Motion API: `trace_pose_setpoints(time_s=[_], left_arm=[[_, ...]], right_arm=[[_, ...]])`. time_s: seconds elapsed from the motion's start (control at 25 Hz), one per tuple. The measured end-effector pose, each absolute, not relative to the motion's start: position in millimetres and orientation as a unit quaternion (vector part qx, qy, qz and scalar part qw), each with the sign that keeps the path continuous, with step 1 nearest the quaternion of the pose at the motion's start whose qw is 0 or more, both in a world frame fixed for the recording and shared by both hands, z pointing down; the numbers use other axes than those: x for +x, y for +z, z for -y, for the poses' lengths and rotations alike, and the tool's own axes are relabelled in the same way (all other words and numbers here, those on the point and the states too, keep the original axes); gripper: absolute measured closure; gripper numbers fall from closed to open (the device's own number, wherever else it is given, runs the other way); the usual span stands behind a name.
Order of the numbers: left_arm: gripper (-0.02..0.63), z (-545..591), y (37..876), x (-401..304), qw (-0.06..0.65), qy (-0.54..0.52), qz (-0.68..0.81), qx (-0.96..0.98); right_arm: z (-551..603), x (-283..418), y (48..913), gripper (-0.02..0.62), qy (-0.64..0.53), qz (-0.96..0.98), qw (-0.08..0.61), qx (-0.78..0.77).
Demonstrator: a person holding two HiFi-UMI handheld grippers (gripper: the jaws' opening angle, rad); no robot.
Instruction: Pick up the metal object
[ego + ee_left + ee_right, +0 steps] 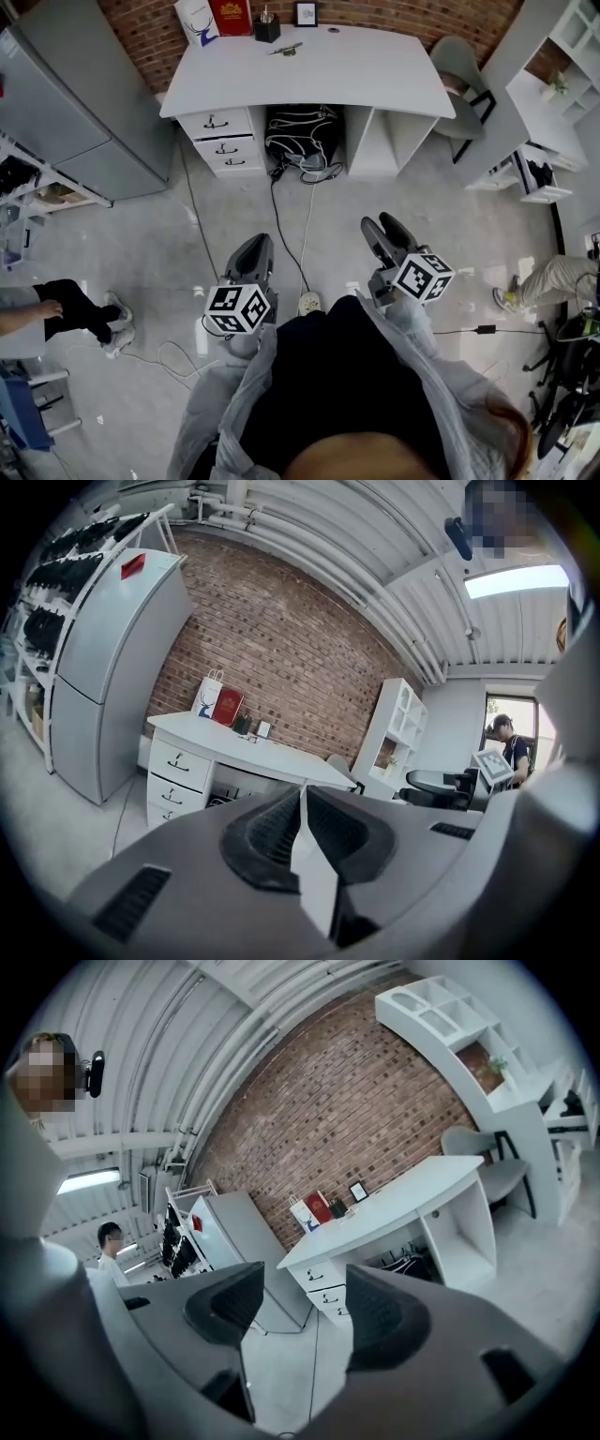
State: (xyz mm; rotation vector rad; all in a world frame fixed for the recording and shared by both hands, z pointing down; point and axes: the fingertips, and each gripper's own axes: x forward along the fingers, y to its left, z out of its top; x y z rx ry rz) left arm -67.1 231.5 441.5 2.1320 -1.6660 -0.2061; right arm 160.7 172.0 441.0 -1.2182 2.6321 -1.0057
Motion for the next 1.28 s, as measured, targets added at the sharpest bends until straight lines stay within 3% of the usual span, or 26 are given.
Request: trace_pose_setpoints(time_s=[0.52,1.28], left_arm=[[0.569,-176.5,456.0,-85.8,0.225,-0.064,0.618,0.751],[0.569,66.1,430.8,-130.5,0.188,-0.055,0.647,0.737]], right_arm=[[-97.0,127.0,457.3,0.325,-0.368,-0.853,0.050,-0.367],[164.5,97.7,445.7,0.325,-0.386,-0.850,0.072,-0.350]])
